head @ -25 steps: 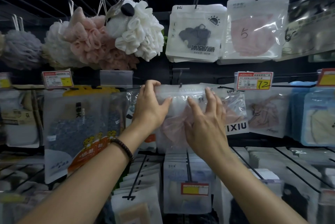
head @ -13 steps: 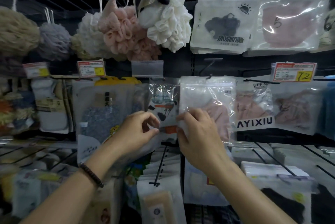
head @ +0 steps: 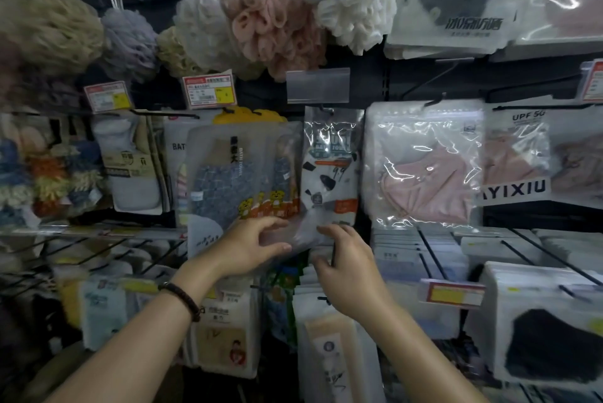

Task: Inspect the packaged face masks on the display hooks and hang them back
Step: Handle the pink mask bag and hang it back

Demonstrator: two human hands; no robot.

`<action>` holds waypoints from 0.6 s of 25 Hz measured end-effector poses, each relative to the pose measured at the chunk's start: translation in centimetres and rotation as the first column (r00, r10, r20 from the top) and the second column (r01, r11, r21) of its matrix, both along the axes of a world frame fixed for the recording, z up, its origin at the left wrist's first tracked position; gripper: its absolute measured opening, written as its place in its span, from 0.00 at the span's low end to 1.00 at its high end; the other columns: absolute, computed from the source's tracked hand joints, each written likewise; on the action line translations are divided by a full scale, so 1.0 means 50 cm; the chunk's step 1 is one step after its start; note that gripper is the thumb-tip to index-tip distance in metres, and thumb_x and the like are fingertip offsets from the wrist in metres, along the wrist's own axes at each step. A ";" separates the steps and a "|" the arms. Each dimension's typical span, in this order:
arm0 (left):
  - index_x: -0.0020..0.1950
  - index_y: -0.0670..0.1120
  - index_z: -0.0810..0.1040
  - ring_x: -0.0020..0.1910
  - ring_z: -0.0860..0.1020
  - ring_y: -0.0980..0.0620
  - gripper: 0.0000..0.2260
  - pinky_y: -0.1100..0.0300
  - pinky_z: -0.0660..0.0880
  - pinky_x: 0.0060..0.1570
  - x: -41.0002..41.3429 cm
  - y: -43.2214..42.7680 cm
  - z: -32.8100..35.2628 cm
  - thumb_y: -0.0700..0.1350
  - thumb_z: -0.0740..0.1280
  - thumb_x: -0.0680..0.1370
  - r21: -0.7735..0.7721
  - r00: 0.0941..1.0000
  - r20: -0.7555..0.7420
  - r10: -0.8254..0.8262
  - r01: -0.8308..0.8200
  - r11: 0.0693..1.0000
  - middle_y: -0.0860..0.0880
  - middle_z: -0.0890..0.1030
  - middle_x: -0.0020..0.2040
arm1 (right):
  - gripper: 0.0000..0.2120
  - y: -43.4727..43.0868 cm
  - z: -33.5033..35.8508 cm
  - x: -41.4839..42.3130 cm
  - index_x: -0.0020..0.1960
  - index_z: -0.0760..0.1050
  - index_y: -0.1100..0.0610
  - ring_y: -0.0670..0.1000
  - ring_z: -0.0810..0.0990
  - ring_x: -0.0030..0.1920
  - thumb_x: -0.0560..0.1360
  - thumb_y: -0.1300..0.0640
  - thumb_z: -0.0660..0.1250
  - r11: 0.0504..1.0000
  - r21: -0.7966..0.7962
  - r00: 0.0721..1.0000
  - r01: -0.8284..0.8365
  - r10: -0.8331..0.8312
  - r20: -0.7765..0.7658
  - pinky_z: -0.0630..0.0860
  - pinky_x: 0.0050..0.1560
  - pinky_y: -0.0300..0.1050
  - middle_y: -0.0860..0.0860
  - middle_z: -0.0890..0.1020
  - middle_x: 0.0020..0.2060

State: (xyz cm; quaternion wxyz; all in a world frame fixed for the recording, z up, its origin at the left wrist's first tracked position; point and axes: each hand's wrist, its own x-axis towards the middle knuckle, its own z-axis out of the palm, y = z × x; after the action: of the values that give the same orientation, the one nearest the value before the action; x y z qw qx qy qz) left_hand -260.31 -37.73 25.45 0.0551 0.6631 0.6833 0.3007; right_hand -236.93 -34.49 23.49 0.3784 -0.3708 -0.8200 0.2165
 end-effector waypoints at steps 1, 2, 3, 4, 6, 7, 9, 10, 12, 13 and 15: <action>0.70 0.60 0.79 0.66 0.78 0.59 0.23 0.59 0.76 0.68 -0.006 0.005 -0.002 0.59 0.77 0.77 0.007 1.000 0.009 -0.005 0.005 1.000 0.62 0.80 0.65 | 0.25 0.000 -0.005 -0.005 0.79 0.70 0.50 0.51 0.68 0.77 0.83 0.54 0.67 1.000 -0.008 1.000 0.005 -0.005 -0.006 0.65 0.71 0.41 0.46 0.69 0.77; 0.70 0.60 0.80 0.66 0.79 0.60 0.21 0.58 0.76 0.69 -0.009 0.008 -0.002 0.58 0.77 0.77 0.016 1.000 0.017 -0.017 0.016 1.000 0.62 0.80 0.64 | 0.25 0.000 -0.009 -0.009 0.79 0.70 0.49 0.50 0.68 0.77 0.83 0.54 0.68 1.000 -0.016 1.000 0.008 -0.009 -0.012 0.65 0.71 0.40 0.46 0.69 0.77; 0.69 0.59 0.81 0.65 0.79 0.61 0.20 0.57 0.77 0.69 -0.013 0.010 -0.001 0.57 0.76 0.77 0.012 0.999 0.022 -0.032 0.032 0.999 0.62 0.81 0.64 | 0.25 0.001 -0.013 -0.013 0.79 0.70 0.48 0.50 0.68 0.77 0.83 0.53 0.68 1.000 -0.028 1.000 0.011 -0.011 -0.023 0.65 0.71 0.41 0.45 0.69 0.77; 0.69 0.58 0.82 0.64 0.79 0.62 0.19 0.58 0.77 0.69 -0.015 0.010 0.001 0.56 0.76 0.78 0.001 0.998 0.027 -0.051 0.051 0.999 0.62 0.82 0.64 | 0.25 0.002 -0.016 -0.015 0.78 0.70 0.47 0.50 0.68 0.77 0.82 0.53 0.68 0.999 -0.040 0.999 0.011 -0.012 -0.036 0.67 0.73 0.42 0.45 0.68 0.77; 0.70 0.57 0.82 0.62 0.79 0.65 0.19 0.63 0.76 0.67 -0.020 0.009 0.004 0.54 0.75 0.79 -0.011 0.997 0.031 -0.073 0.073 0.997 0.60 0.83 0.64 | 0.24 0.000 -0.024 -0.019 0.78 0.70 0.46 0.50 0.70 0.76 0.82 0.52 0.68 0.998 -0.055 0.998 0.015 -0.018 -0.059 0.71 0.74 0.46 0.44 0.67 0.77; 0.70 0.56 0.82 0.61 0.80 0.65 0.19 0.67 0.76 0.65 -0.021 0.008 0.006 0.53 0.75 0.79 -0.005 0.997 0.021 -0.077 0.077 0.997 0.59 0.84 0.63 | 0.24 -0.001 -0.027 -0.021 0.77 0.70 0.46 0.50 0.70 0.76 0.82 0.52 0.68 0.998 -0.056 0.998 0.021 -0.024 -0.064 0.72 0.73 0.47 0.44 0.67 0.77; 0.70 0.55 0.82 0.61 0.80 0.64 0.17 0.75 0.72 0.58 -0.022 0.007 0.010 0.52 0.74 0.81 0.023 0.997 -0.016 -0.079 0.079 0.997 0.59 0.84 0.63 | 0.24 -0.001 -0.031 -0.024 0.77 0.70 0.46 0.50 0.68 0.77 0.82 0.51 0.68 0.998 -0.054 0.997 0.035 -0.038 -0.065 0.69 0.72 0.43 0.45 0.66 0.78; 0.70 0.55 0.82 0.60 0.80 0.64 0.16 0.76 0.71 0.56 -0.021 0.005 0.011 0.52 0.72 0.82 0.037 0.997 -0.036 -0.074 0.075 0.996 0.59 0.84 0.62 | 0.24 -0.002 -0.032 -0.026 0.77 0.70 0.46 0.49 0.67 0.77 0.83 0.51 0.68 0.998 -0.051 0.997 0.039 -0.042 -0.062 0.67 0.70 0.41 0.45 0.66 0.78; 0.69 0.55 0.82 0.59 0.80 0.64 0.14 0.73 0.72 0.53 -0.020 0.000 0.012 0.52 0.69 0.84 0.060 0.994 -0.098 -0.056 0.062 0.996 0.61 0.83 0.60 | 0.24 -0.003 -0.033 -0.028 0.77 0.70 0.45 0.48 0.67 0.77 0.83 0.51 0.68 0.998 -0.045 0.997 0.043 -0.045 -0.058 0.65 0.67 0.39 0.45 0.65 0.78; 0.68 0.55 0.83 0.57 0.80 0.63 0.13 0.70 0.73 0.52 -0.020 -0.001 0.011 0.51 0.68 0.85 0.077 0.988 -0.144 -0.049 0.060 0.995 0.61 0.83 0.58 | 0.24 -0.004 -0.035 -0.029 0.77 0.70 0.45 0.47 0.67 0.77 0.83 0.50 0.68 0.998 -0.042 0.997 0.045 -0.047 -0.059 0.65 0.66 0.39 0.45 0.65 0.79; 0.66 0.54 0.83 0.53 0.81 0.61 0.12 0.63 0.77 0.51 -0.017 -0.003 0.006 0.46 0.66 0.86 0.121 0.973 -0.227 -0.032 0.061 0.991 0.58 0.85 0.55 | 0.24 -0.008 -0.036 -0.031 0.78 0.69 0.46 0.48 0.65 0.78 0.83 0.51 0.68 0.998 -0.032 0.996 0.046 -0.048 -0.072 0.65 0.68 0.39 0.46 0.63 0.80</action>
State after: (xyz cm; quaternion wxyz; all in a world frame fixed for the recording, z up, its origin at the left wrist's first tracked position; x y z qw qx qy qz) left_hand -261.17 -37.86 25.73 -0.0576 0.7109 0.6488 0.2654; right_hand -238.48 -34.87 21.67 0.4073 -0.3875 -0.7934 0.2334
